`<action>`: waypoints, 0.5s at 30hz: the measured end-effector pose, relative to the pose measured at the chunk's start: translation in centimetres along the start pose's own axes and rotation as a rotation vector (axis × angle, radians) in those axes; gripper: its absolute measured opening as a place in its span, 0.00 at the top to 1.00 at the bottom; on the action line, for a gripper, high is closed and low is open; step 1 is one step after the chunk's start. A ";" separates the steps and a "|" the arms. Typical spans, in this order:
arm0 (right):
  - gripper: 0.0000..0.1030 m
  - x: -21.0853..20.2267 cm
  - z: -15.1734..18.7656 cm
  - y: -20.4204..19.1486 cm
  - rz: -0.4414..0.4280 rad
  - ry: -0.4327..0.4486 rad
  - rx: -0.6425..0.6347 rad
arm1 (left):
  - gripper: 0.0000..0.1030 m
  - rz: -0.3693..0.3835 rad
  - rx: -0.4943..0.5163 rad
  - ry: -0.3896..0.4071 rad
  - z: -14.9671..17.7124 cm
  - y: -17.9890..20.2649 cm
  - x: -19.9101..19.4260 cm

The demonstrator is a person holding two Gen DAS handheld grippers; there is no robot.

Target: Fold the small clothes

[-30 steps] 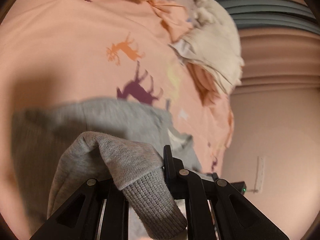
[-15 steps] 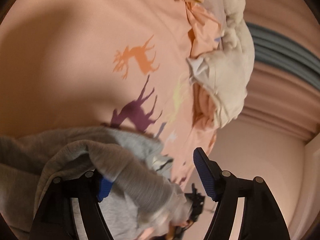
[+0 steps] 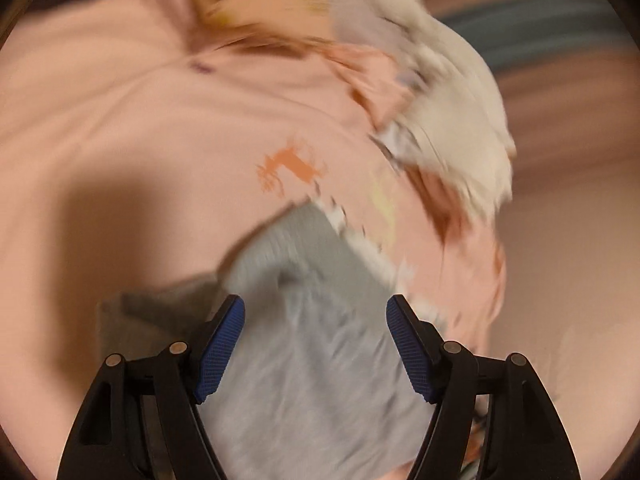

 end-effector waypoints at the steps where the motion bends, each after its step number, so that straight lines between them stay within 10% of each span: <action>1: 0.45 0.0 1.0 -0.8 0.039 -0.008 -0.084 | 0.30 -0.016 0.064 0.012 1.1 0.6 -0.4; 8: 0.68 -1.3 8.3 -2.5 0.299 -0.078 -0.453 | 0.30 -0.098 0.312 0.015 8.2 1.3 0.3; 15: 0.73 -2.6 12.0 0.8 0.493 -0.138 -0.518 | 0.32 -0.173 0.408 0.032 12.5 -0.2 0.5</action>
Point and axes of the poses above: each gripper's, at about its wrist camera, not at the fingertips, and x roughly the way its jaws point, y to its right, z to its underside, the point moved 2 cm from there along x, roughly the way its jaws point, and after that the axes turned 8 degrees about -z, right-handed, at the moved point
